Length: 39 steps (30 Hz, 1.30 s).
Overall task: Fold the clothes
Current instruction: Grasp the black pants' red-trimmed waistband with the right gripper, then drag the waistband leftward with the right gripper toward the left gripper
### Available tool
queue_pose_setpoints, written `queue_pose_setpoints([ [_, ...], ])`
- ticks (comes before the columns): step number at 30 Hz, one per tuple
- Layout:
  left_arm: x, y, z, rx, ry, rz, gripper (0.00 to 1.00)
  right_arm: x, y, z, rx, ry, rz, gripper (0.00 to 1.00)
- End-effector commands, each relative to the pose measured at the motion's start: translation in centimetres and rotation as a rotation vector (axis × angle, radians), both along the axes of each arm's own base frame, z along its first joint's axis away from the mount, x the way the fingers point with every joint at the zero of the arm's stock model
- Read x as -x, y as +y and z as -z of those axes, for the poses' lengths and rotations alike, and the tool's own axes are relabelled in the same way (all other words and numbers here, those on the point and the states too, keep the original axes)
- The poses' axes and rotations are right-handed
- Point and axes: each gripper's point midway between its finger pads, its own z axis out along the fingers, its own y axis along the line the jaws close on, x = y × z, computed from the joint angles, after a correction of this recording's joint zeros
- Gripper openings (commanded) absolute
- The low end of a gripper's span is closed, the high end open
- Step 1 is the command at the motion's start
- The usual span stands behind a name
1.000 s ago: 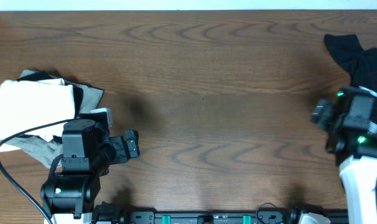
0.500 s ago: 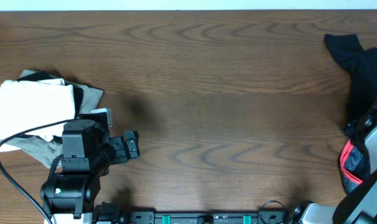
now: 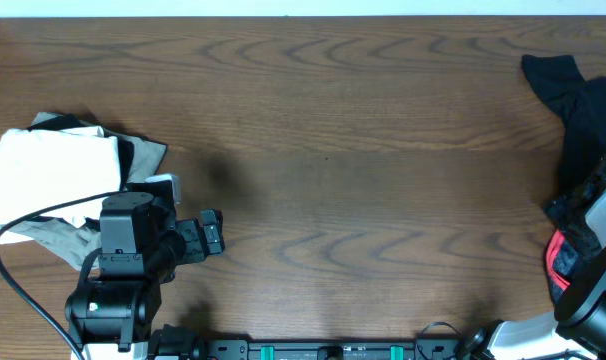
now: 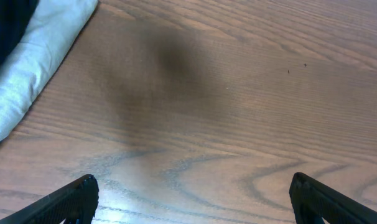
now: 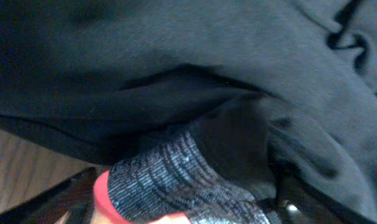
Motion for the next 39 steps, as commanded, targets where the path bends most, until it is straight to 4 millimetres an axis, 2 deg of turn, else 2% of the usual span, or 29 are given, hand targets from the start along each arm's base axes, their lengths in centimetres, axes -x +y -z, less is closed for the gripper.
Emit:
queue_pose_setpoints([
  [1,-0.1,-0.1,-0.6,0.009,-0.012,0.000,0.98,-0.2,-0.4,0.0,-0.003,-0.011,0.011,0.61],
  [3,-0.1,-0.1,-0.6,0.009,-0.012,0.000,0.98,-0.5,-0.2,-0.1,-0.013,-0.025,0.006,0.31],
  [4,-0.1,-0.1,-0.6,0.009,-0.013,0.000,0.98,-0.7,-0.1,-0.3,-0.015,-0.037,0.003,0.20],
  [5,-0.1,-0.1,-0.6,0.009,-0.013,0.000,0.98,-1.0,0.0,-0.5,-0.020,-0.054,-0.002,0.14],
  [7,-0.1,-0.1,-0.6,0.009,-0.013,0.000,0.98,-2.2,0.4,-1.5,-0.036,-0.104,-0.039,0.09],
  [9,-0.1,-0.1,-0.6,0.009,-0.013,0.000,0.98,-4.4,1.5,-3.3,-0.067,-0.191,-0.123,0.08],
  [12,-0.1,-0.1,-0.6,0.009,-0.013,0.000,0.98,-8.3,4.4,-7.2,-0.117,-0.354,-0.286,0.08],
  [14,-0.1,-0.1,-0.6,0.009,-0.013,0.000,0.98,-11.0,8.2,-10.4,-0.174,-0.476,-0.443,0.08],
  [17,-0.1,-0.1,-0.6,0.009,-0.013,0.000,0.98,-13.8,15.5,-14.3,-0.277,-0.624,-0.698,0.08],
  [19,-0.1,-0.1,-0.6,0.009,-0.014,0.000,0.98,-15.0,20.6,-16.4,-0.324,-0.696,-0.853,0.08],
  [22,-0.1,-0.1,-0.6,0.009,-0.013,0.000,0.98,-16.6,28.4,-18.5,-0.338,-0.781,-1.079,0.14],
  [24,-0.1,-0.1,-0.6,0.009,-0.013,0.000,0.98,-17.3,33.0,-19.6,-0.318,-0.832,-1.199,0.25],
  [25,-0.1,-0.1,-0.6,0.009,-0.013,0.000,0.98,-17.6,34.5,-19.8,-0.297,-0.844,-1.229,0.38],
  [26,-0.1,-0.1,-0.6,0.009,-0.013,0.000,0.98,-17.9,35.6,-19.8,-0.258,-0.845,-1.242,0.58],
  [27,-0.1,-0.1,-0.6,0.009,-0.013,0.000,0.98,-18.1,36.1,-19.7,-0.212,-0.837,-1.238,0.69],
  [29,-0.1,-0.1,-0.6,0.009,-0.013,0.000,0.98,-18.3,36.0,-19.3,-0.135,-0.808,-1.209,0.75],
  [31,-0.1,-0.1,-0.6,0.009,-0.013,0.000,0.98,-18.3,35.1,-18.9,-0.091,-0.775,-1.175,0.80],
  [34,-0.2,-0.1,-0.7,0.009,-0.016,0.000,0.98,-18.0,32.1,-17.7,-0.043,-0.692,-1.096,0.86],
  [37,-0.4,-0.2,-0.8,0.014,-0.027,0.003,0.98,-17.4,28.2,-16.7,-0.019,-0.618,-1.006,0.88],
  [39,-0.7,-1.0,-1.2,0.054,-0.046,0.036,0.98,-16.8,24.9,-15.8,-0.015,-0.567,-0.928,0.89],
])
